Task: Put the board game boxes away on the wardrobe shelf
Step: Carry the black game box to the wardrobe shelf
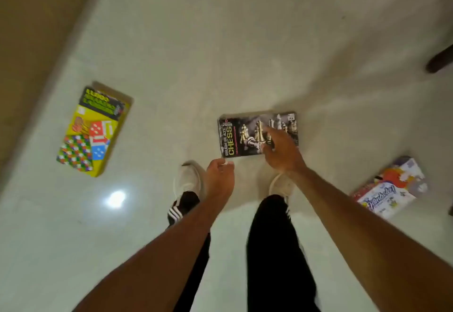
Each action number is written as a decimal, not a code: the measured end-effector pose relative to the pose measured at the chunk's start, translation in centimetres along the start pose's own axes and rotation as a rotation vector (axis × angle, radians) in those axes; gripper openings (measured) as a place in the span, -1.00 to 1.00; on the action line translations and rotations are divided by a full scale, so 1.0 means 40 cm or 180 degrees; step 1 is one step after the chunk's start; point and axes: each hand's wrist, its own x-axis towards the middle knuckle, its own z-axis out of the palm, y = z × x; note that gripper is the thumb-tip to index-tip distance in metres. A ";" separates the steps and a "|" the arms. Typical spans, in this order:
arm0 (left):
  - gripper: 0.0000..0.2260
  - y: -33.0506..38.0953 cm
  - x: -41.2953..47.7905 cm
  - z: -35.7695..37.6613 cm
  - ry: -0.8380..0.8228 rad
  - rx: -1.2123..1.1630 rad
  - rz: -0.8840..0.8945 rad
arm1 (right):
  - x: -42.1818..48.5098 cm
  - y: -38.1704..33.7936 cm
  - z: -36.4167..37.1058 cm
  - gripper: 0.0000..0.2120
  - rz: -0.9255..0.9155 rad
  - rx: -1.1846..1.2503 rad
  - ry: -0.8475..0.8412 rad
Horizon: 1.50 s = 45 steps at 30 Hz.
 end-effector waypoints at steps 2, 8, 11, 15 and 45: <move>-0.66 -0.059 0.104 0.109 0.0053 -0.0075 -0.0361 | 0.125 0.088 0.062 -0.55 -0.0297 -0.0245 -0.0105; -0.65 -0.185 0.337 0.342 -0.0363 -0.0958 -0.1272 | 0.388 0.286 0.201 -0.36 -0.0553 -0.1409 -0.0466; -0.72 -0.199 0.401 0.403 -0.0599 -0.1463 -0.1487 | 0.457 0.330 0.225 -0.20 -0.0447 -0.1670 -0.0591; -0.82 -0.155 0.416 0.416 -0.0379 -0.2322 -0.1397 | 0.477 0.315 0.217 -0.28 -0.0630 -0.1840 -0.0513; -0.49 0.748 -0.818 -0.866 -0.0227 -0.1784 0.1293 | -0.439 -1.031 -0.781 -0.33 -0.0838 0.0786 0.0079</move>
